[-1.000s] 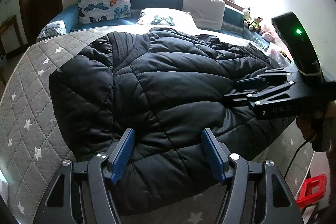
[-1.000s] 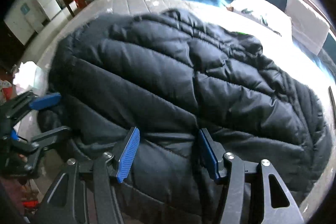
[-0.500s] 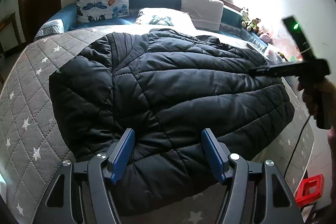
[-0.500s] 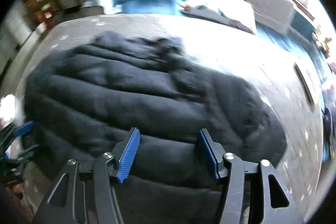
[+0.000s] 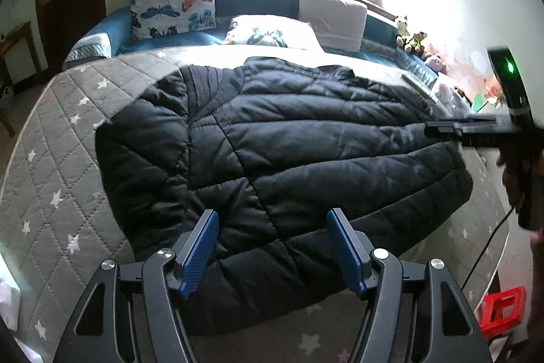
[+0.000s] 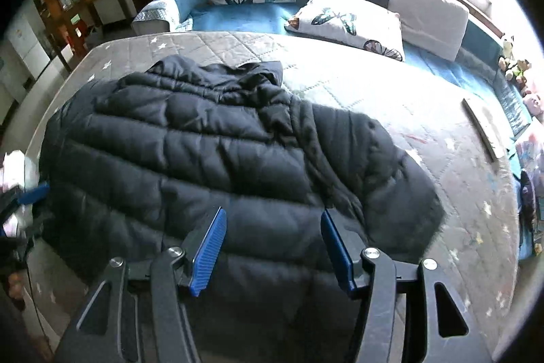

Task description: Fold large clothes

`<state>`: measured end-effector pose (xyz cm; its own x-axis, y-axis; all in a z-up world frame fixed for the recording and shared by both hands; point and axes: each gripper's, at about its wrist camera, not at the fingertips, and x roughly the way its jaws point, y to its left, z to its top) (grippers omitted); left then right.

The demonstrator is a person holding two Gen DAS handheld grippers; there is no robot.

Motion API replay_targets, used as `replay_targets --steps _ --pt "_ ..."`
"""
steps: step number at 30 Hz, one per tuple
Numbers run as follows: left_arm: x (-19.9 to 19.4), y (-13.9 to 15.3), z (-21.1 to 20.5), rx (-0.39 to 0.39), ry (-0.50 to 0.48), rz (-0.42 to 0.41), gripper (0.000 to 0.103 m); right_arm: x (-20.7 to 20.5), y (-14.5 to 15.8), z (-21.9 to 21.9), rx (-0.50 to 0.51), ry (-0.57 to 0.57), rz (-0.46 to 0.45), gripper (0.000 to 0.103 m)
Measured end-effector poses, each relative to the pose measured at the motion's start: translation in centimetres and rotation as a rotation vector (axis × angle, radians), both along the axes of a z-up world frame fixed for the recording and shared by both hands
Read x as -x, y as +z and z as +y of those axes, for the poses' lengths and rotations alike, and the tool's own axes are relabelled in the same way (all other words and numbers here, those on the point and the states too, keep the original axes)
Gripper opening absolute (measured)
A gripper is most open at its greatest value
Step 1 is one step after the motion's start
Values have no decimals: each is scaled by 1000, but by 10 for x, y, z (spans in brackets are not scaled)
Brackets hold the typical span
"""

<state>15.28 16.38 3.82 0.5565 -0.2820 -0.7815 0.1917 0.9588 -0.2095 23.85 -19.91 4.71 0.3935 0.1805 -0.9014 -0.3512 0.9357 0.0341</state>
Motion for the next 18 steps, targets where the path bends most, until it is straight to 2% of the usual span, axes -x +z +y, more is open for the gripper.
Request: replay_targets --steps 4,8,15,18 --pt "12 13 1 -3 1 -40 70 5 -11 -12 -10 11 39 63" --pt "17 14 4 18 20 -30 70 -3 -35 -11 -17 13 61 65" --pt "48 31 8 -31 57 -101 71 12 -15 -12 -13 3 -9 65" --pt "62 41 6 -48 65 -137 78 24 -11 -13 -24 -5 -37 65"
